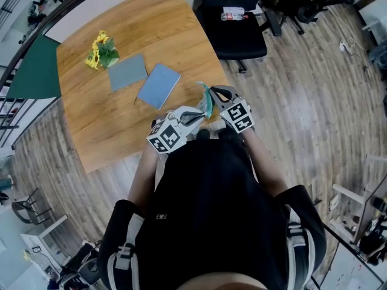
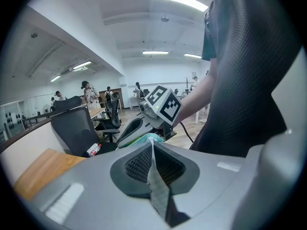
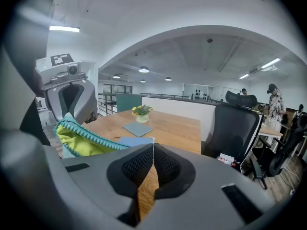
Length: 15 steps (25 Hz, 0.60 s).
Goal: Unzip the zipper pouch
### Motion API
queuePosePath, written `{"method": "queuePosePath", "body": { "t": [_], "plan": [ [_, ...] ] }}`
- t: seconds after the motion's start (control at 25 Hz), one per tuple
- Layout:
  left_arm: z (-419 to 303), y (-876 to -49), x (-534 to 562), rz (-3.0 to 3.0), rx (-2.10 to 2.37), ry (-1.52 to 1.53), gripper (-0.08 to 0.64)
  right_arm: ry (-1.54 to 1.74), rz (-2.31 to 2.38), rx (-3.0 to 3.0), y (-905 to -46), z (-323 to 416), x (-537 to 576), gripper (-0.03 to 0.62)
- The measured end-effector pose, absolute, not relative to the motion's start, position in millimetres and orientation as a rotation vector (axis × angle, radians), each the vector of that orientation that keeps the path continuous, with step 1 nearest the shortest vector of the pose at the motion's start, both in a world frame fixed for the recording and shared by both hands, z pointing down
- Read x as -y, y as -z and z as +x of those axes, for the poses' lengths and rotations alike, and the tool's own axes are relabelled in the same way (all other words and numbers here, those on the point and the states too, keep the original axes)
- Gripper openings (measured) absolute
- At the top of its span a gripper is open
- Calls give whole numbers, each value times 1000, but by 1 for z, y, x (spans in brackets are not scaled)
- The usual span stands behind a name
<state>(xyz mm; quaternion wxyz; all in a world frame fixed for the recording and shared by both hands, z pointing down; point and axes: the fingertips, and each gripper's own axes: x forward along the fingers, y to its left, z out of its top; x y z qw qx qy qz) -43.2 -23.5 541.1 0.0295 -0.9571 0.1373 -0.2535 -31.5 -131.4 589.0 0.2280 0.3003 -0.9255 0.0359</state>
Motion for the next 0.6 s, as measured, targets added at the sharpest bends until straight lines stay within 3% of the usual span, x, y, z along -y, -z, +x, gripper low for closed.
{"method": "queuePosePath", "body": {
  "t": [0.6],
  "plan": [
    [-39,-534,24,-2943,-394,776,11,-91,858,2541,-586,-24,141,8]
  ]
}}
